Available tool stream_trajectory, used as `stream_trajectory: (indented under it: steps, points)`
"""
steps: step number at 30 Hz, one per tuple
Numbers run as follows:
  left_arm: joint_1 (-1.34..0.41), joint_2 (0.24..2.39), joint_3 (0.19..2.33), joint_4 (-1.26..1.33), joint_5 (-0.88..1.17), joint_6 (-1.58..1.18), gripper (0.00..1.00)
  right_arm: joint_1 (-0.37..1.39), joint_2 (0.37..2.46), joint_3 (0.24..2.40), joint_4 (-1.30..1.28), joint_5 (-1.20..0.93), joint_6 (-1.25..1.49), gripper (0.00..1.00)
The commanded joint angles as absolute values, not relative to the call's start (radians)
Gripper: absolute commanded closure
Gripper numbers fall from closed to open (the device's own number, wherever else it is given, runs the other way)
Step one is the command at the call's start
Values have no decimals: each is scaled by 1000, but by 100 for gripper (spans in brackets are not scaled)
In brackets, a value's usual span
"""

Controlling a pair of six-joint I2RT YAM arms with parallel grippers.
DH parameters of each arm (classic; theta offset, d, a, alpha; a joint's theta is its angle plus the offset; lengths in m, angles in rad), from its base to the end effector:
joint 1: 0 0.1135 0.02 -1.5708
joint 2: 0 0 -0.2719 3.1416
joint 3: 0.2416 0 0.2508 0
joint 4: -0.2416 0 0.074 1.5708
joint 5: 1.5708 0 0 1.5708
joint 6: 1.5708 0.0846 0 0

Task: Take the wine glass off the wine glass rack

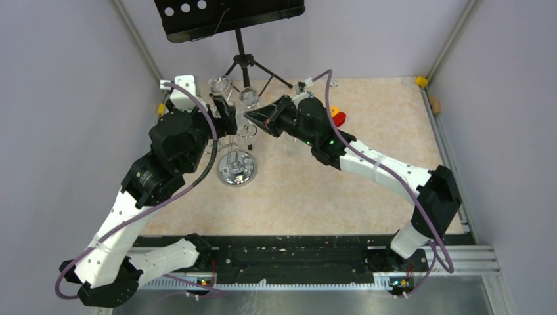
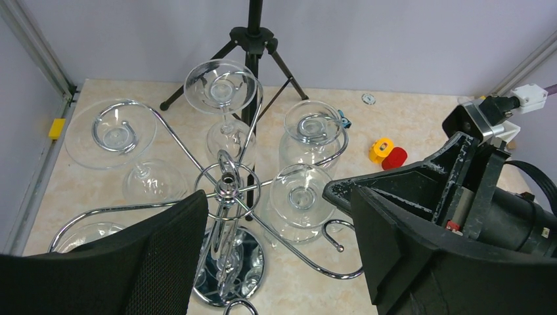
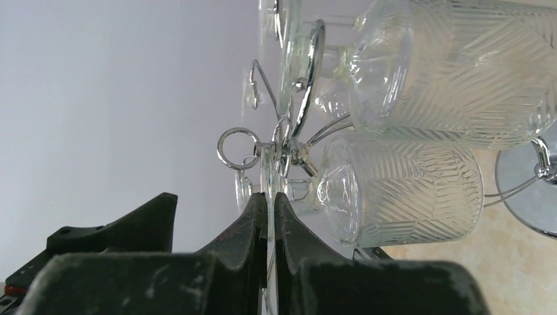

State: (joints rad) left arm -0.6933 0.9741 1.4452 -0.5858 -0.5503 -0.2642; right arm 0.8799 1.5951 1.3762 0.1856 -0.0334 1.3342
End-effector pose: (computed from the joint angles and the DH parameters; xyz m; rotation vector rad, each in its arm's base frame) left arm 0.1837 -0.0951 0.4857 -0.0536 1.6742 -0.2600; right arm 0.2755 0.3377 0.3857 0.3996 1.8655 1.6644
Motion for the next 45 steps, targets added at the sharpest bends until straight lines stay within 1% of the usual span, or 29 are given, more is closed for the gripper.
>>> stream_trajectory:
  steps: [1,9,16,26,29,32,36,38,41,45]
  points:
    - [-688,957,1440,-563,-547,-275,16,884,1571,1421,289,41,1363,100]
    - [-687,956,1445,-565,-522,-279,16,884,1503,1383,232,104,1366,100]
    - [-688,958,1451,-563,-470,-290,15,877,1401,1296,237,189,1375,100]
    - [-687,976,1464,-545,-330,-315,9,875,1292,1237,222,178,1368,100]
    - [-687,980,1466,-535,-292,-344,6,874,1246,1204,256,166,1338,100]
    - [-687,982,1460,-504,-195,-384,5,865,1199,1175,305,131,1283,100]
    - [-688,979,1430,-421,3,-471,4,857,1121,1137,305,118,1240,100]
    - [-687,986,1414,-378,94,-528,5,854,1082,1116,290,122,1228,100]
    - [-687,1007,1400,-331,174,-613,8,847,1023,1084,284,121,1227,100]
    - [-687,1041,1392,-280,257,-694,17,845,972,1059,280,117,1227,100]
